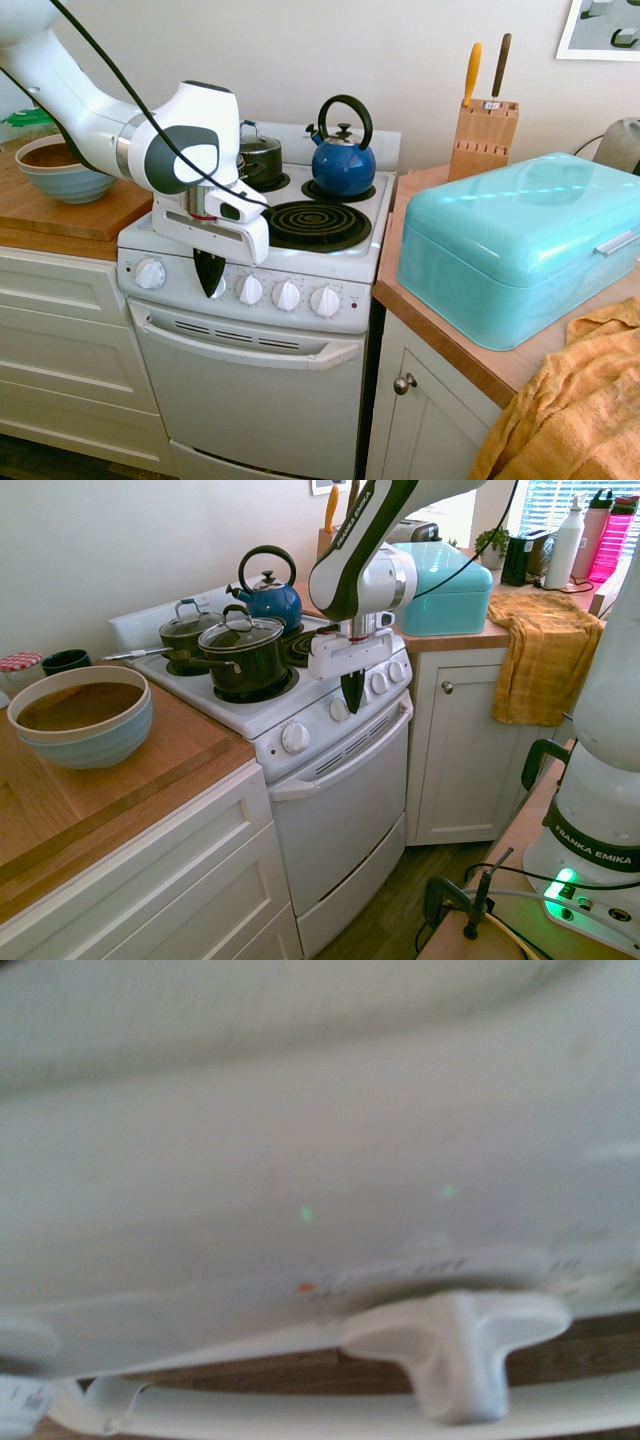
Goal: Turn off the stove
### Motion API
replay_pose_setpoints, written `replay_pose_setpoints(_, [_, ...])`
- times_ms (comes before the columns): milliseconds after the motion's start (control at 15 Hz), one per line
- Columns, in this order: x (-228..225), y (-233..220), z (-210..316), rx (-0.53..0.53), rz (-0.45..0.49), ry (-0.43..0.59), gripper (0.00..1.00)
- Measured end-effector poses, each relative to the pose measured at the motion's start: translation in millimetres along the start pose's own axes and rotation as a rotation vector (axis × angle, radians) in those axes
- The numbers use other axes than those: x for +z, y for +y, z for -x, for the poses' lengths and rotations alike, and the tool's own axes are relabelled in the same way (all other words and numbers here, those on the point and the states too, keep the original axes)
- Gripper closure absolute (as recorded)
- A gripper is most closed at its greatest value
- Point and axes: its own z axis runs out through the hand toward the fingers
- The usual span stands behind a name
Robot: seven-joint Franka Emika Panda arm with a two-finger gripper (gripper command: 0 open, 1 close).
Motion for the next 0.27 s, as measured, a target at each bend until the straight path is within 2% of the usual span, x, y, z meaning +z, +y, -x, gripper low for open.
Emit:
replay_pose_setpoints(133, [1.0, -0.7, 20.0, 0.045, 0.002, 0.015, 1.00])
replay_pose_setpoints(267, [-15.7, 12.3, 32.1, 0.093, -0.026, 0.075, 1.00])
